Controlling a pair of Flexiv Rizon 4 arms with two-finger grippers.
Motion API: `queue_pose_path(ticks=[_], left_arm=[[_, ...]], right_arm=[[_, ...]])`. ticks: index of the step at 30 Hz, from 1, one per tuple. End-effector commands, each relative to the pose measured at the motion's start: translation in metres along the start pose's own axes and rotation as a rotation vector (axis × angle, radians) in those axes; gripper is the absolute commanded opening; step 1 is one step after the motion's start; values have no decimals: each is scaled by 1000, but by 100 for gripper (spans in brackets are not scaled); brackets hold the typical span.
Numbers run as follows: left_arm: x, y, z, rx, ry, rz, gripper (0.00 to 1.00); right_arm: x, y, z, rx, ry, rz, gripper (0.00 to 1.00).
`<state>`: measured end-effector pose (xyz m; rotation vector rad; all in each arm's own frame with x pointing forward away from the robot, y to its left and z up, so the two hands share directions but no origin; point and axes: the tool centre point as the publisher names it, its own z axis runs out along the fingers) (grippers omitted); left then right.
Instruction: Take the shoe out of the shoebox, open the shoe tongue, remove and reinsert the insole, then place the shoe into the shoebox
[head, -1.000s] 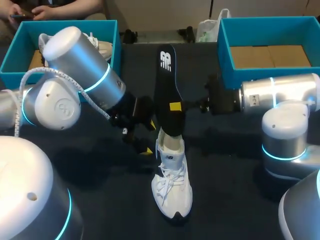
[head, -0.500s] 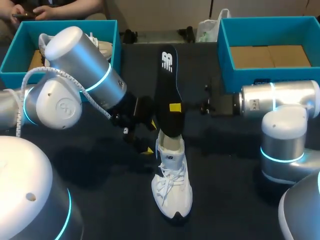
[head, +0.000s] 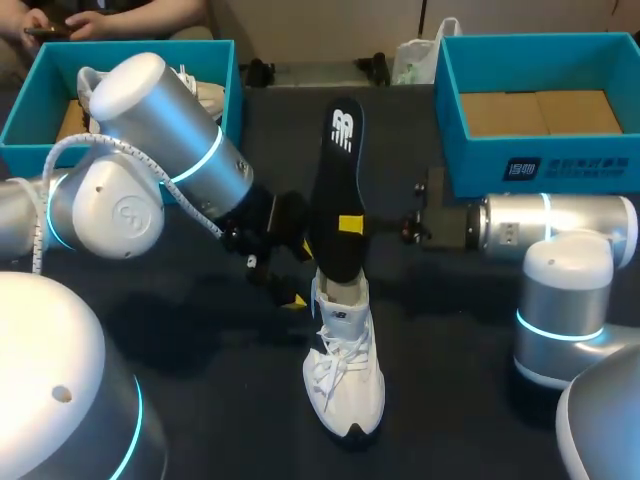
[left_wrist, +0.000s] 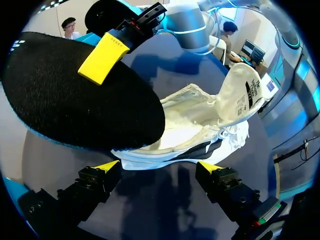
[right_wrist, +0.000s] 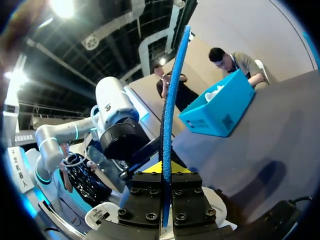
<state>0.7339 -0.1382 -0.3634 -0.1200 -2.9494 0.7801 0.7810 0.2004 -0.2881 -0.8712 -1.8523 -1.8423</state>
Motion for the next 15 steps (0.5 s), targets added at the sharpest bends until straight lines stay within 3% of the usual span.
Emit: queue_pose_path(ticks=[1, 15], left_arm=[[0, 0, 1, 0, -1, 1, 100], [0, 0, 1, 0, -1, 1, 100]], right_arm=[[-4, -1, 8, -3, 6, 0, 0], [-8, -14, 10, -29, -3, -21, 0]])
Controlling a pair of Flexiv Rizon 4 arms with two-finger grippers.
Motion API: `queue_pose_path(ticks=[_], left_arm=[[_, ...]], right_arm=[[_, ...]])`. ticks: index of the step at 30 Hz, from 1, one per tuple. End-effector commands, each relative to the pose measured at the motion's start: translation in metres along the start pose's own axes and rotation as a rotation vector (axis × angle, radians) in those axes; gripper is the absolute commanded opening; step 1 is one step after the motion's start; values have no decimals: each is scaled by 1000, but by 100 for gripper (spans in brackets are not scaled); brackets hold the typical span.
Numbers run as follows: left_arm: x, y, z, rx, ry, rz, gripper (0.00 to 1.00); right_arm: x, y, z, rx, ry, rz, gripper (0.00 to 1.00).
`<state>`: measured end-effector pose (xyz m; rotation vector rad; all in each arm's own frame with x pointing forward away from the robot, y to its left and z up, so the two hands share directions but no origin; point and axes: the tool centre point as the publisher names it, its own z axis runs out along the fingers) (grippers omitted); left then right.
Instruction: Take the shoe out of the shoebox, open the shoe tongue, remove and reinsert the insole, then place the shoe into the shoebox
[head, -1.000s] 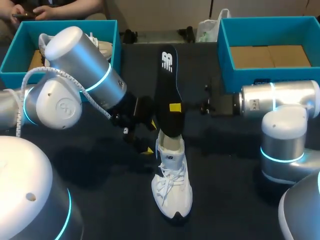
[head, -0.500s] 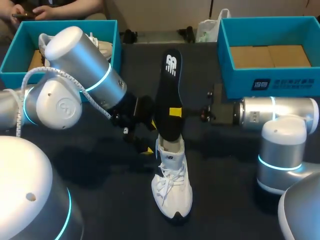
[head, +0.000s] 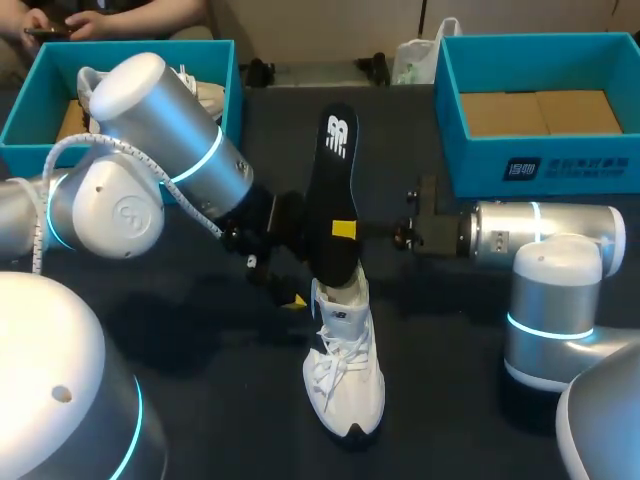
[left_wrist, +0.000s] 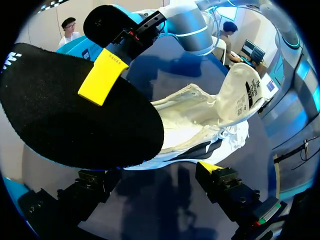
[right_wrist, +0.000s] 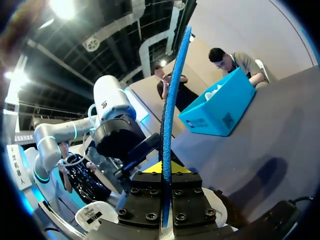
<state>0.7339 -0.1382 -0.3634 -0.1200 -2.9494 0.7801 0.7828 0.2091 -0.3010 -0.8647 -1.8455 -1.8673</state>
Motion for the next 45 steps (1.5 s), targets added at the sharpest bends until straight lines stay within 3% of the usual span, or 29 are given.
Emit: queue_pose_path(ticks=[1, 12, 26, 45], left_arm=[[0, 0, 1, 0, -1, 1, 100], [0, 0, 1, 0, -1, 1, 100], [0, 0, 1, 0, -1, 1, 100], [0, 0, 1, 0, -1, 1, 100]], right_arm=[[1, -5, -1, -14, -8, -19, 0], [1, -12, -8, -34, -9, -98, 0], [-2, -24, -7, -2, 13, -136, 0], [1, -57, -13, 58, 42, -101, 0]])
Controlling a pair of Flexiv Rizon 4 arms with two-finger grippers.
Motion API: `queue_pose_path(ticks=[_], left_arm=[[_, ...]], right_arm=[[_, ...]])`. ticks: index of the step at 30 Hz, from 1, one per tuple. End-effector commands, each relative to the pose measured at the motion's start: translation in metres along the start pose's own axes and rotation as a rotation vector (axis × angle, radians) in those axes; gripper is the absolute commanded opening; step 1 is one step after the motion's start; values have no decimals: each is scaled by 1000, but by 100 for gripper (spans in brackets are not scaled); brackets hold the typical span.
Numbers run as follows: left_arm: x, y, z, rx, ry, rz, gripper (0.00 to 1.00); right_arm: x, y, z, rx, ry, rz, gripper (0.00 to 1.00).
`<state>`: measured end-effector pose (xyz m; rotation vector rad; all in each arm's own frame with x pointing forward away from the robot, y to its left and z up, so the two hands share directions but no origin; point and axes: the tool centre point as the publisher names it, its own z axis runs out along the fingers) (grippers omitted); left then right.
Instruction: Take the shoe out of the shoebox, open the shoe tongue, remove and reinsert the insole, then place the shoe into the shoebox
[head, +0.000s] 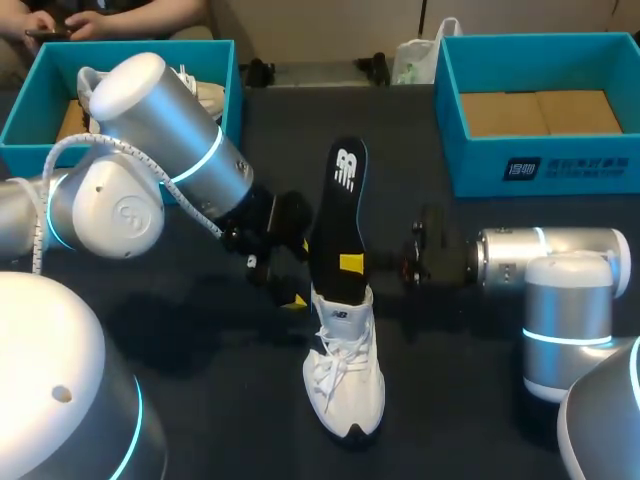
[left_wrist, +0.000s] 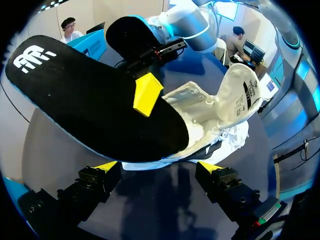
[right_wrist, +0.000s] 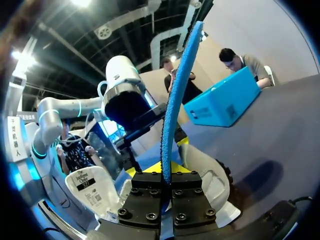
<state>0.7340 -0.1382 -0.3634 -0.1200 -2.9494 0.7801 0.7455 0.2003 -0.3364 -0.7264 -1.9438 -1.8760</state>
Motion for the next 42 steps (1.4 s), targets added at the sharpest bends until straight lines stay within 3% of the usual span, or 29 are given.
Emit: queue_pose_path(ticks=[1, 8, 19, 34, 35, 37, 40, 42], left_arm=[[0, 0, 1, 0, -1, 1, 100], [0, 0, 1, 0, -1, 1, 100], [0, 0, 1, 0, -1, 1, 100], [0, 0, 1, 0, -1, 1, 100], [0, 0, 1, 0, -1, 1, 100], [0, 0, 1, 0, -1, 1, 100], [0, 0, 1, 0, -1, 1, 100], [0, 0, 1, 0, -1, 1, 100]], right_arm=[[-2, -9, 1, 6, 13, 11, 0], [1, -24, 0, 0, 18, 50, 0], [4, -45, 2, 61, 23, 123, 0], [10, -36, 10, 126, 108, 94, 0], [10, -35, 11, 126, 109, 93, 1], [10, -34, 11, 129, 110, 91, 16], [11, -31, 12, 136, 112, 81, 24], [11, -30, 12, 139, 112, 76, 24]])
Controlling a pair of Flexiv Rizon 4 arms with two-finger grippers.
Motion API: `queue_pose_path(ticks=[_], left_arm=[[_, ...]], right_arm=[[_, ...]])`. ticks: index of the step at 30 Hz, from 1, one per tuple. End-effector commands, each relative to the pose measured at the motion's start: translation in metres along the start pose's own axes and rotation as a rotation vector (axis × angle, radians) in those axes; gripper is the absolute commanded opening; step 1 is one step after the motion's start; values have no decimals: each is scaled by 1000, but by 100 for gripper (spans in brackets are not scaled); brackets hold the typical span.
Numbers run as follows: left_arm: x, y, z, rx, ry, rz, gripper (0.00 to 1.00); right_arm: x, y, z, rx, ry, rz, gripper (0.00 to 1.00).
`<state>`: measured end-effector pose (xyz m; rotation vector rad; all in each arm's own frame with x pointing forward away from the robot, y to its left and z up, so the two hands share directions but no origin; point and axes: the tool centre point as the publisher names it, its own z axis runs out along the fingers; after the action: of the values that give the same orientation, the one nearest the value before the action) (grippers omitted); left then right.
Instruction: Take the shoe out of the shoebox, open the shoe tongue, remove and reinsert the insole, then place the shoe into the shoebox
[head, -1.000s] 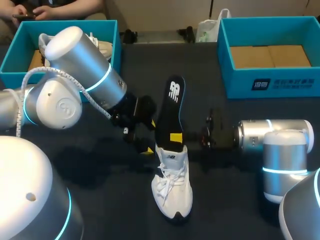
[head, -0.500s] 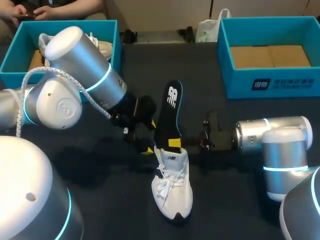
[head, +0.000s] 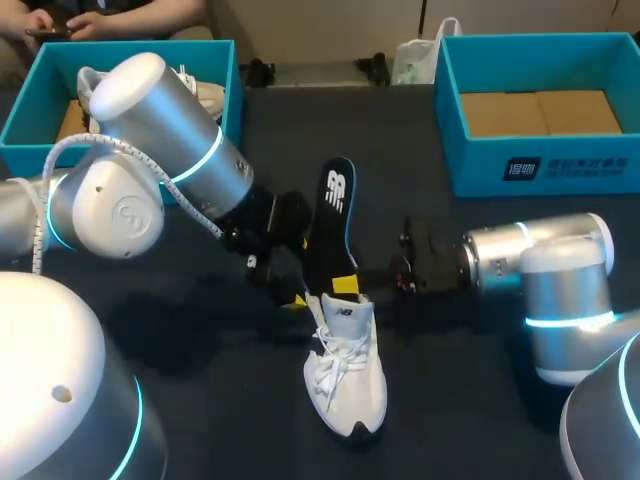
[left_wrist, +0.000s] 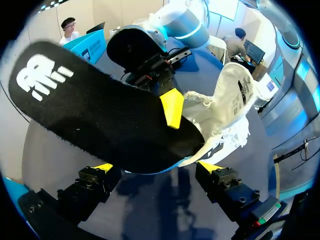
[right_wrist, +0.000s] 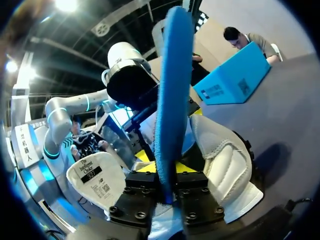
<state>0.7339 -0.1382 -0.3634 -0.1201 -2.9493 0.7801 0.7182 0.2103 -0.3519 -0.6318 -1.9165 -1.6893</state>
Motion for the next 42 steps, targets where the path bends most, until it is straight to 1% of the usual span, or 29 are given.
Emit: queue_pose_path(ticks=[1, 3, 9, 12, 24, 29, 34, 42], left_arm=[[0, 0, 1, 0, -1, 1, 100], [0, 0, 1, 0, -1, 1, 100], [0, 0, 1, 0, -1, 1, 100], [0, 0, 1, 0, -1, 1, 100], [0, 0, 1, 0, -1, 1, 100], [0, 0, 1, 0, -1, 1, 100], [0, 0, 1, 0, -1, 1, 100], [0, 0, 1, 0, -1, 1, 100]], right_arm=[[-3, 0, 3, 10, -4, -3, 24], [-2, 0, 3, 11, -4, -7, 24], [1, 4, 3, 15, -3, -23, 30], [2, 7, 3, 21, 1, -32, 31], [3, 17, 6, 54, 15, -62, 41], [4, 18, 6, 57, 10, -67, 43], [8, 17, 4, 55, -4, -67, 42], [16, 19, 1, 71, -66, -39, 42]])
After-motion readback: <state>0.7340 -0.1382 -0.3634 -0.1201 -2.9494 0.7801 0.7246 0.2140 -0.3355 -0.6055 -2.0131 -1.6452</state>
